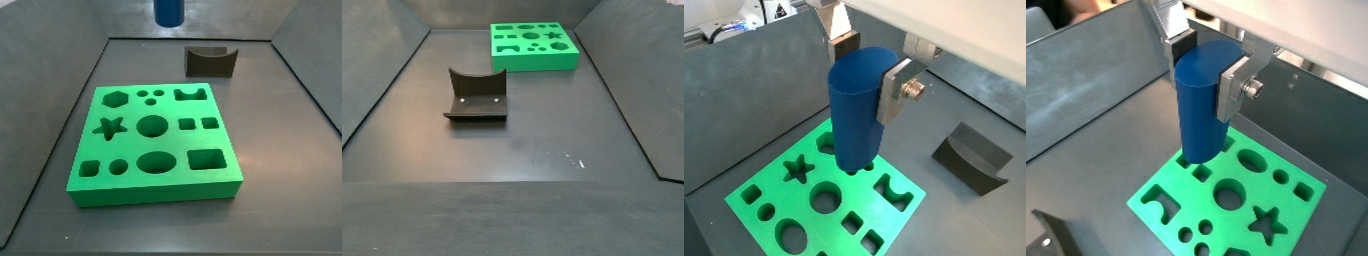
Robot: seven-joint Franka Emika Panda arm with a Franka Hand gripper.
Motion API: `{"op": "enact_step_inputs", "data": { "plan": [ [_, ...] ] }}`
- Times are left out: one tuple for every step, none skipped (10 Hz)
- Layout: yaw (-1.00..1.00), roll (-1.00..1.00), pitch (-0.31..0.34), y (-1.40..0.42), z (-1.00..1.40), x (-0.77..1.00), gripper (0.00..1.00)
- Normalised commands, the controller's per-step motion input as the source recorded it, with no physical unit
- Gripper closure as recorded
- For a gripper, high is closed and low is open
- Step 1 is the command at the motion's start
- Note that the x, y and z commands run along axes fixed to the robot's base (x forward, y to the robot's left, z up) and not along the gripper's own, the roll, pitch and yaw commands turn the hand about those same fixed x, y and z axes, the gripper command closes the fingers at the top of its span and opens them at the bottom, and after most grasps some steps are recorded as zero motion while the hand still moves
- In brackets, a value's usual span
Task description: Insert the oval object.
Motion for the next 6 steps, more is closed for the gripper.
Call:
{"op": "enact_step_inputs", "data": {
  "plan": [
    [-0.63, 0.09, -0.234, -0.67, -0.97, -0.19, 1.00],
    [-0.62, 0.09, -0.234, -0.67, -0.97, -0.18, 1.00],
    [-0.62, 0.09, -0.233, -0.67, -0.97, -0.18, 1.00],
    [-0.69, 0.09, -0.231, -0.61, -0.96, -0.19, 1.00],
    [-0.84, 0.06, -0.171, -0.40, -0.86, -0.11, 1.00],
    [-0.81, 0.06, -0.077, -0.37, -0.67, 0.00, 1.00]
  ]
}}
